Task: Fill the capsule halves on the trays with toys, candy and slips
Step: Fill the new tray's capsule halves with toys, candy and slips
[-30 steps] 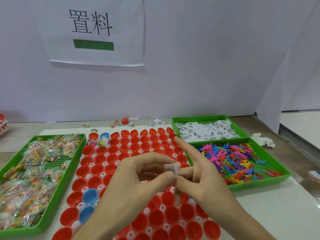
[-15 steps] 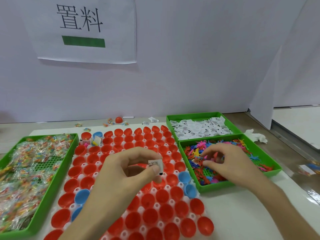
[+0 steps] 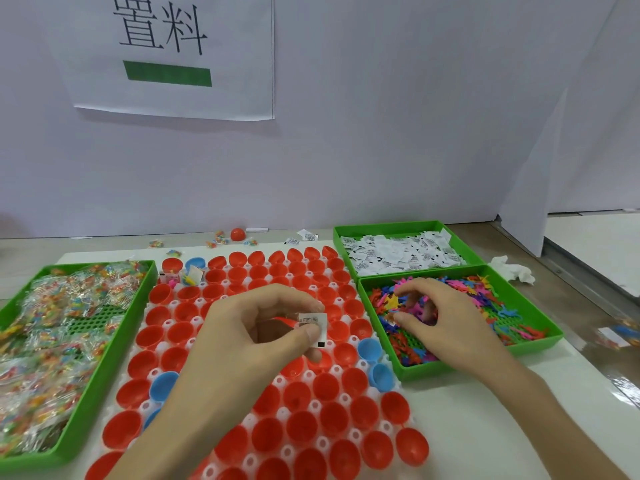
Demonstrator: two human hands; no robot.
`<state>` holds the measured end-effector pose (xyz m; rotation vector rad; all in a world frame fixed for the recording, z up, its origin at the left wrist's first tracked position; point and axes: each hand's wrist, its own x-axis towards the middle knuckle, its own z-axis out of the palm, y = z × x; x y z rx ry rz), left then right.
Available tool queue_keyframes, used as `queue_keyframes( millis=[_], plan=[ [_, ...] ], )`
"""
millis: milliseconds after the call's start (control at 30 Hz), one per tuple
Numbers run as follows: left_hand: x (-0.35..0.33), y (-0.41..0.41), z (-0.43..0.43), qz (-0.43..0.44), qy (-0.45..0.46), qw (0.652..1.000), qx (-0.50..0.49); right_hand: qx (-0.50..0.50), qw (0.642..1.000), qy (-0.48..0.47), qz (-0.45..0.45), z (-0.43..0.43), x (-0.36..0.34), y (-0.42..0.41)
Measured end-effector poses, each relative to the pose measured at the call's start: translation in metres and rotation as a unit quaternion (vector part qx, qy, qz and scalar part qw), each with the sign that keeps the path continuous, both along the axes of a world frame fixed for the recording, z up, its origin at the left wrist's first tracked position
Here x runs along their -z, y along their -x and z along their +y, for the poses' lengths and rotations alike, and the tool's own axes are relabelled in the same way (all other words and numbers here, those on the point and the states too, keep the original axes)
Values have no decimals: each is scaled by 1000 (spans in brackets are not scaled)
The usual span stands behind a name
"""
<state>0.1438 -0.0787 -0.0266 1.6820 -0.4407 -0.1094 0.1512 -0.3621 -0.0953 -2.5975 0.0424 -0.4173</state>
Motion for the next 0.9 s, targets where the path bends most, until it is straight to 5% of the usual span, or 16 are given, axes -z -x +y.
queue_keyframes(
  millis=[367, 533, 700, 900],
  plan=[
    [2, 0, -1, -21, -21, 1000, 0, 43, 997, 2, -67, 5, 3, -2],
    [5, -2, 1, -15, -5, 1000, 4, 15, 974, -195, -116, 16, -15, 3],
    [8, -2, 1, -1, 33, 999, 11, -122, 874, -468, -57, 55, -39, 21],
    [9, -2, -1, -12, 47, 999, 11, -210, 832, -513, -30, 92, -43, 37]
  ],
)
